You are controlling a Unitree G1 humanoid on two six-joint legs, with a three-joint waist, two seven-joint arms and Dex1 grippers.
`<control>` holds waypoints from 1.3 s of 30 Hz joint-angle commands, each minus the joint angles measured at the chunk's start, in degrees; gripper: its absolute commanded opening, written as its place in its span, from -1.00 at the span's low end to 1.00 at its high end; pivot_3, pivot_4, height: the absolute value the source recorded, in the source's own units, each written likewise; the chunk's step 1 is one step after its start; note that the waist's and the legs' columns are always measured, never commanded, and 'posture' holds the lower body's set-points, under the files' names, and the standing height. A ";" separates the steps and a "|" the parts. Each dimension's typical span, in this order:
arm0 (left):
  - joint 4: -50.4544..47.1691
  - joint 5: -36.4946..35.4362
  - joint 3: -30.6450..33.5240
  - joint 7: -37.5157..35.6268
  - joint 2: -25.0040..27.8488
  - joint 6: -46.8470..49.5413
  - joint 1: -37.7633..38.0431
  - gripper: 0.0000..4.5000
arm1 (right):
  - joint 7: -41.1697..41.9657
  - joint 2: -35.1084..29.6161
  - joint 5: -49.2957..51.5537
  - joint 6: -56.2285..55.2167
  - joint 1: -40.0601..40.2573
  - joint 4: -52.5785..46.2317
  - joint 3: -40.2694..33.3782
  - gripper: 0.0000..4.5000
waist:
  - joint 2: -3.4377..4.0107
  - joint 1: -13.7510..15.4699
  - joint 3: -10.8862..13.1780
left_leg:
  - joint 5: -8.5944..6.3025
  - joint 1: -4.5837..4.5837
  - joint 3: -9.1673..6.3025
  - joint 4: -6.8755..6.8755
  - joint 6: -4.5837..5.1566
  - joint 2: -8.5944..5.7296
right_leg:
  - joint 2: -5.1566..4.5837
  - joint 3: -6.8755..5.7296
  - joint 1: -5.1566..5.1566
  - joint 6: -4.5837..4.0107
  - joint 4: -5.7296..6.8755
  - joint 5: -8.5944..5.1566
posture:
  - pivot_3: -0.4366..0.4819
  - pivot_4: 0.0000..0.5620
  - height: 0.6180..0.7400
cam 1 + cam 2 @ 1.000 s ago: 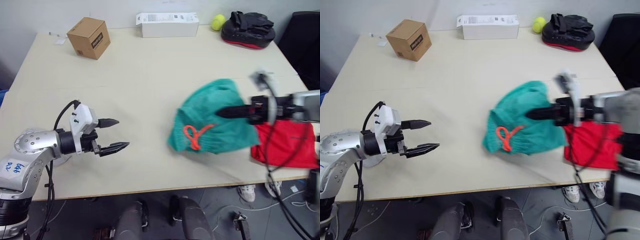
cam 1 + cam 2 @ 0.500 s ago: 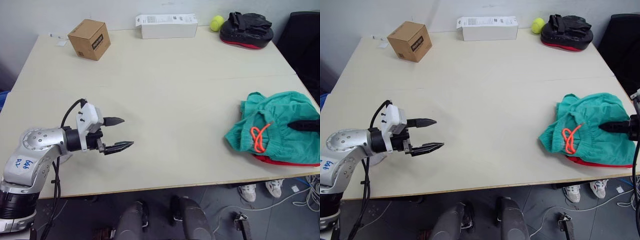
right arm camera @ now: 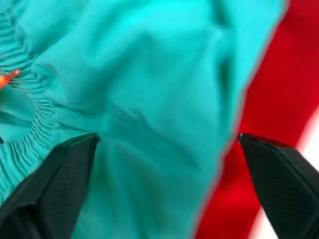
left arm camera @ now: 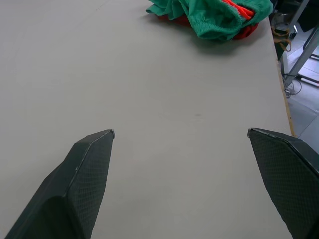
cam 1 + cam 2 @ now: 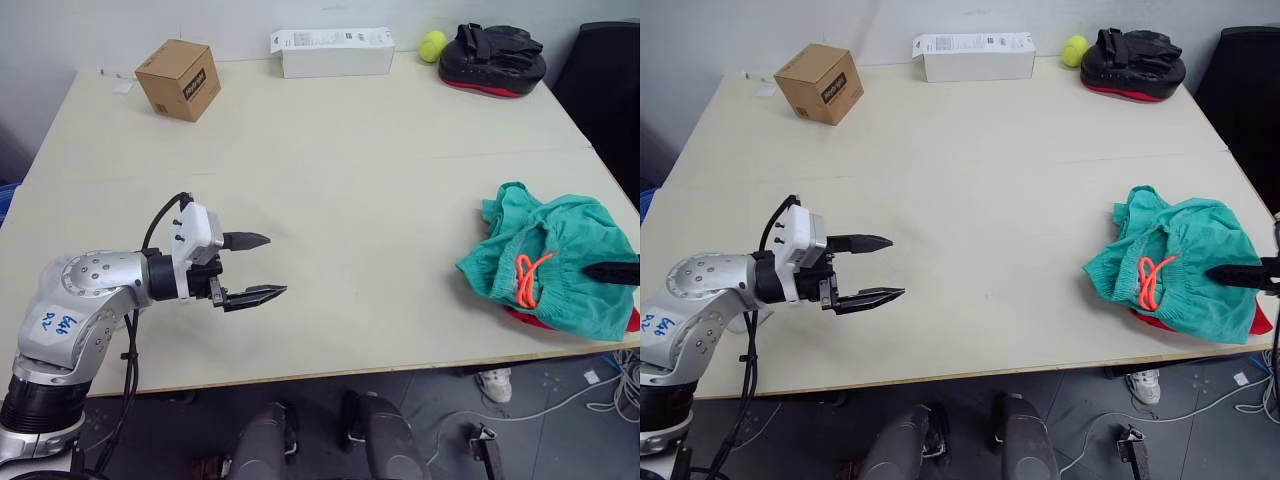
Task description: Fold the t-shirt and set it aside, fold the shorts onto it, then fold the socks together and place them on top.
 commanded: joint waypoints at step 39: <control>8.86 25.84 26.67 13.29 1.46 -13.00 35.86 1.00 | -0.43 39.74 25.05 1.34 -4.39 -60.51 5.20 0.98 | -0.24 0.69 -0.13 | -0.55 -0.05 -0.18 0.22 0.49 0.04 | -0.16 -0.03 0.01 -0.09 0.05 0.13 | -0.05 -0.47 1.00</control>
